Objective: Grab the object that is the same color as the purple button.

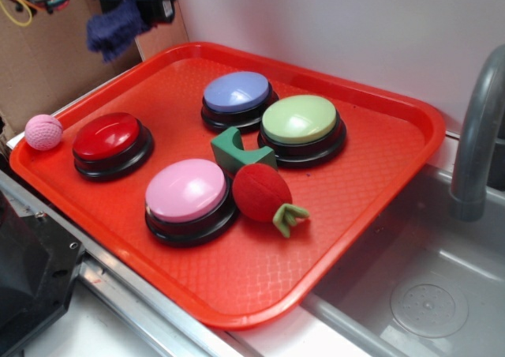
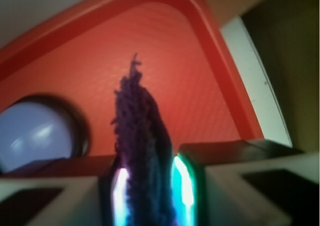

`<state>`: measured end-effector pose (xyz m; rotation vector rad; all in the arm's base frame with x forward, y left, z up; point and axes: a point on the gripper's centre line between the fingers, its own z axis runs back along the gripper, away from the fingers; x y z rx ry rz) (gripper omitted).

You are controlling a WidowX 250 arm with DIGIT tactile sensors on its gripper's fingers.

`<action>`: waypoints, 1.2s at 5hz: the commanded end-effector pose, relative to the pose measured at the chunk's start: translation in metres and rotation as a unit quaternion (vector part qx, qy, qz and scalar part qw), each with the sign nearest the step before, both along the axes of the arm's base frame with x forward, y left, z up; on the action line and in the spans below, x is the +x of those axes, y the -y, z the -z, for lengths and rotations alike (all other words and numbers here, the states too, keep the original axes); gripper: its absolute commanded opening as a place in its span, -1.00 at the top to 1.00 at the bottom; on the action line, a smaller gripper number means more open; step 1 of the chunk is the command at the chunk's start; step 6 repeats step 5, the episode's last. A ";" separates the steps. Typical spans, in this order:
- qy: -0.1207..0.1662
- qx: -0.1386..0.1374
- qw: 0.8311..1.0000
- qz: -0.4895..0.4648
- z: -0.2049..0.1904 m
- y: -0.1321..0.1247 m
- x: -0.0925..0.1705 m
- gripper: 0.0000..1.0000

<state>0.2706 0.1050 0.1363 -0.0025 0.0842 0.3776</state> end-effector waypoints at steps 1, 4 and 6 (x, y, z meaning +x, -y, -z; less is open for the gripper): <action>0.064 0.010 0.989 0.137 -0.074 0.012 -0.004 1.00; 0.073 -0.035 0.983 0.167 -0.082 0.068 -0.026 1.00; 0.058 -0.018 0.987 0.152 -0.078 0.063 -0.028 1.00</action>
